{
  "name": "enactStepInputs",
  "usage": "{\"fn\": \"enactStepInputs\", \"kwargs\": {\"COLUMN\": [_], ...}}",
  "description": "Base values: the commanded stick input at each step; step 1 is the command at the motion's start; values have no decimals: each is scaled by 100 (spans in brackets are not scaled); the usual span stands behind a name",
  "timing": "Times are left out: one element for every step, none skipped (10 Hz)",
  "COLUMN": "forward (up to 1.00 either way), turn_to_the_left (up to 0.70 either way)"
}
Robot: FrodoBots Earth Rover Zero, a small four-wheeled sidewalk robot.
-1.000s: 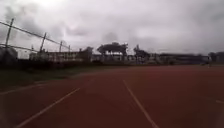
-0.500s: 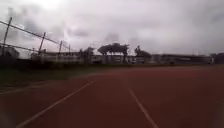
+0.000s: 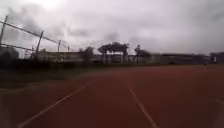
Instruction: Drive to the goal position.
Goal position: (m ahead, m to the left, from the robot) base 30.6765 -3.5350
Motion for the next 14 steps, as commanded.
{"fn": "enactStepInputs", "kwargs": {"forward": [50,50,50,50,50,50,50,50,50,50,50,50,50,50], "turn_to_the_left": [0,0,0,0,0,0,0,0,0,0,0,0,0,0]}}
